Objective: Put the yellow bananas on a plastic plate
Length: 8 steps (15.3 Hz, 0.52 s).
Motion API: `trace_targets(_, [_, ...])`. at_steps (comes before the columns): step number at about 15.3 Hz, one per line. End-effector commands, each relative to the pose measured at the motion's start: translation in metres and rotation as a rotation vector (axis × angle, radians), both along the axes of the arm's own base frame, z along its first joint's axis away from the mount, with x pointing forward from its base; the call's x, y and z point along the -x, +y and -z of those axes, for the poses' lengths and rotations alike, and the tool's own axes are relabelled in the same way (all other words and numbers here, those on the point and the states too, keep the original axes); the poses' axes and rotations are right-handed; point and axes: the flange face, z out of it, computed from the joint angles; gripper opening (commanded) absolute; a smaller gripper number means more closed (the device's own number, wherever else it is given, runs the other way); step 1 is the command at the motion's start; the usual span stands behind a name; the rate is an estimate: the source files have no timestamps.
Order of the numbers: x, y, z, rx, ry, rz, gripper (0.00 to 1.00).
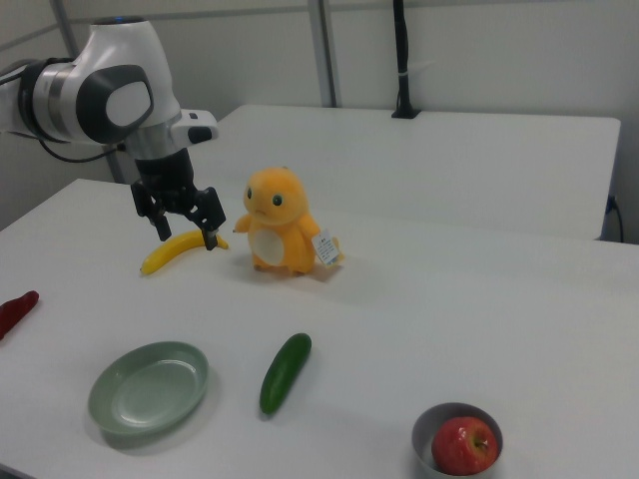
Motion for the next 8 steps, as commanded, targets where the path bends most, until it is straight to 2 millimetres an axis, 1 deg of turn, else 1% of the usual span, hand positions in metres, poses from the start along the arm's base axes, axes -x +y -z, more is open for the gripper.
trace_targets(1, [0.000, -0.004, 0.004, -0.011, 0.005, -0.002, 1.00])
trace_targets(3, [-0.004, -0.003, 0.012, -0.017, 0.024, 0.039, 1.00])
trace_targets(5, [-0.011, 0.005, 0.020, -0.020, 0.015, 0.146, 1.00])
trace_targets(8, [-0.030, 0.030, 0.037, -0.061, -0.025, 0.360, 1.00])
